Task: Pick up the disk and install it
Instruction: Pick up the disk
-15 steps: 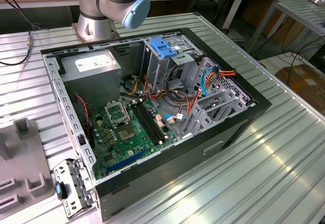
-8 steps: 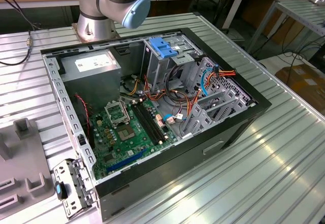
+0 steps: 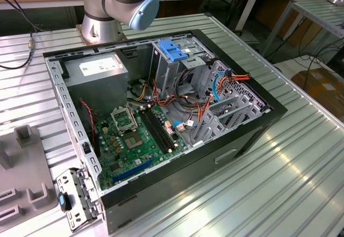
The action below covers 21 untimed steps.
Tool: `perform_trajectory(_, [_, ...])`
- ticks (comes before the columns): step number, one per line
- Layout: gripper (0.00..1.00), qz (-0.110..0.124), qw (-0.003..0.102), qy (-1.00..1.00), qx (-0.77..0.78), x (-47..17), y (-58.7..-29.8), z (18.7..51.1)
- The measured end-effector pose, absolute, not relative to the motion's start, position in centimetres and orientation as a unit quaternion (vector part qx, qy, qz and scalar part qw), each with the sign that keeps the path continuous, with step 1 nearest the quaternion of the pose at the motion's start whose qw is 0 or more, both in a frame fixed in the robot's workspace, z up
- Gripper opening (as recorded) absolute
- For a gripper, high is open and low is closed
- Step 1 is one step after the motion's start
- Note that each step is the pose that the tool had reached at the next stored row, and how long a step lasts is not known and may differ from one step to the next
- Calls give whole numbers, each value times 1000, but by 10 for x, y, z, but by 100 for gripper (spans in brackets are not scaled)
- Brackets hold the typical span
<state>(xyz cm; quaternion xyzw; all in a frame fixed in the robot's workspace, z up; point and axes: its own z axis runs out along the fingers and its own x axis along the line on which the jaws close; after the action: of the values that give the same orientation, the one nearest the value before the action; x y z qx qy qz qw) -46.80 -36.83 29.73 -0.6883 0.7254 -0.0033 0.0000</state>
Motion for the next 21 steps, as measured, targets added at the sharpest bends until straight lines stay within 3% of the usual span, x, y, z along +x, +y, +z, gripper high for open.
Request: perform_trajectory(21, [37, -3, 0, 720, -694, -468, -368, 297])
